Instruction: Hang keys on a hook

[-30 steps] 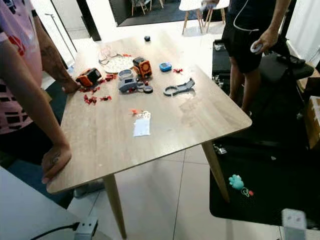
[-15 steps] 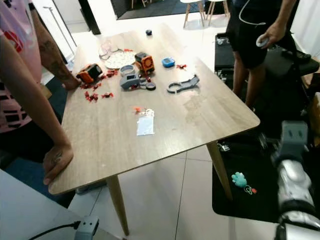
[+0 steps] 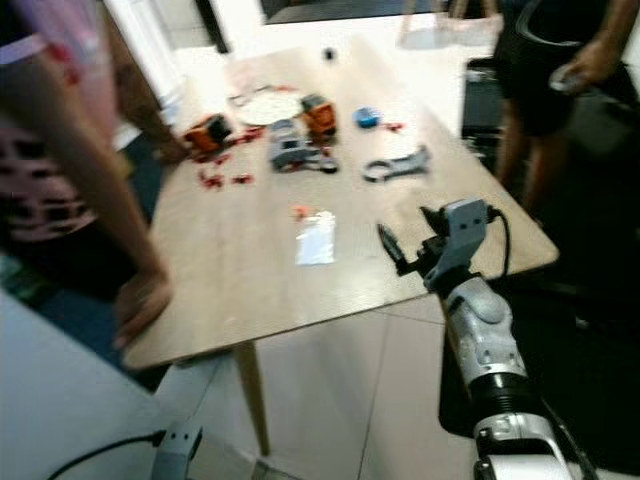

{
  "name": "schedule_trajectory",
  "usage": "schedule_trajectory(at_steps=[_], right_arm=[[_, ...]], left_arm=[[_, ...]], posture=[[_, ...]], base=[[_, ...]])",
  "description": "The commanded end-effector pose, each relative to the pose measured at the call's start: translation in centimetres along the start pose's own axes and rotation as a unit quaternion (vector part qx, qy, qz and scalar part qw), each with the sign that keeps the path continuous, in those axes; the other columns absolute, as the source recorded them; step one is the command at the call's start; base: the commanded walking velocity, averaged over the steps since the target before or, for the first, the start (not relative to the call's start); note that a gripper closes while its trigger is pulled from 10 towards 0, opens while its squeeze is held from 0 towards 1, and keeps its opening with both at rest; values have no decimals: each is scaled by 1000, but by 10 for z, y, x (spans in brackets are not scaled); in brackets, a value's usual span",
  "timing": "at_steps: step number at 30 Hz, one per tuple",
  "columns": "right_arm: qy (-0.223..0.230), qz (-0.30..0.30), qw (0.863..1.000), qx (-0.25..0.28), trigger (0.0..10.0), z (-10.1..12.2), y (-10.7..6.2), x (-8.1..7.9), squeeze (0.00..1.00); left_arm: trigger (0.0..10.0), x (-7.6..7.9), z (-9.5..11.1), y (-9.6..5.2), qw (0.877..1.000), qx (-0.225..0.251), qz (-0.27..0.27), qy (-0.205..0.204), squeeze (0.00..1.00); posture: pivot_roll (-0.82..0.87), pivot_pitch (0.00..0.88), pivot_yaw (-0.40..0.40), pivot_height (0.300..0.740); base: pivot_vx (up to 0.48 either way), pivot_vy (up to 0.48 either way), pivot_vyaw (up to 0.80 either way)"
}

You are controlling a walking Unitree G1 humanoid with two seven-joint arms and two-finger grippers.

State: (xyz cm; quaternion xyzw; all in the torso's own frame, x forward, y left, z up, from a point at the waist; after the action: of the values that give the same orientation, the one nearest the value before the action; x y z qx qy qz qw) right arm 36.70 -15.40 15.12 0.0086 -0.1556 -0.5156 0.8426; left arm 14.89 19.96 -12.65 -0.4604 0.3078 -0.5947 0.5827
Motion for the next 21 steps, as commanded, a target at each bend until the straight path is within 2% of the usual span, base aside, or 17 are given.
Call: schedule_trajectory(at_steps=[1, 4, 8, 9, 14, 16, 18, 21], right_arm=[[6, 15, 1000, -14, 10000, -8, 2, -12, 0], [10, 32, 999, -27, 10000, -11, 2, -21, 0], [11, 34, 999, -31, 10000, -10, 1, -22, 0], [-22, 16, 998, -55, 10000, -13, 1, -11, 0], [-82, -42, 988, -121, 10000, -26, 0, 16, 0], [-82, -75, 984, -138, 10000, -29, 0, 28, 0], [-81, -87, 982, -145, 10000, -30, 0, 32, 0], [-66, -73, 985, -143, 10000, -29, 5, 26, 0]], left_arm=[[10000, -3, -2, -1, 1000, -9, 3, 13, 0], [10000, -2, -1, -1, 1000, -10, 1, 17, 0], [10000, -2, -1, -1, 1000, -9, -1, 16, 0], [10000, -1, -3, -1, 1000, -10, -2, 15, 0], [10000, -1, -6, -1, 1000, -13, -3, 16, 0], [10000, -1, -8, -1, 1000, -15, -3, 16, 0], [10000, -1, -8, -1, 1000, -15, -3, 16, 0], [10000, -2, -10, -1, 1000, -17, -4, 17, 0]], posture=[[-152, 48, 166, 740], [-152, 48, 166, 740], [-152, 52, 171, 740], [-154, 60, 169, 740], [-159, 72, 167, 740], [-159, 72, 167, 740], [-159, 83, 167, 740], [-160, 90, 170, 740]], base=[[0, 0, 0], [0, 0, 0], [0, 0, 0], [0, 0, 0], [0, 0, 0], [0, 0, 0], [0, 0, 0], [0, 0, 0]])
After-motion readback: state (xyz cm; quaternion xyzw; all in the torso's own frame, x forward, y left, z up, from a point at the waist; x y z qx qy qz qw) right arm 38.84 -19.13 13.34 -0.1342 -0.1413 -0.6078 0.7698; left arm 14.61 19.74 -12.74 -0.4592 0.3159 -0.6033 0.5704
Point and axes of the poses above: a point about 5 cm out from each wrist's last joint towards the gripper, its own y axis pointing out of the wrist towards the gripper, its own z axis along the axis of the wrist's last joint, x = y × z, the point moved 3 cm from there along y, pointing out of the wrist towards the gripper, and after that the axes turned 13 degrees about -y, right-handed, at the moved point
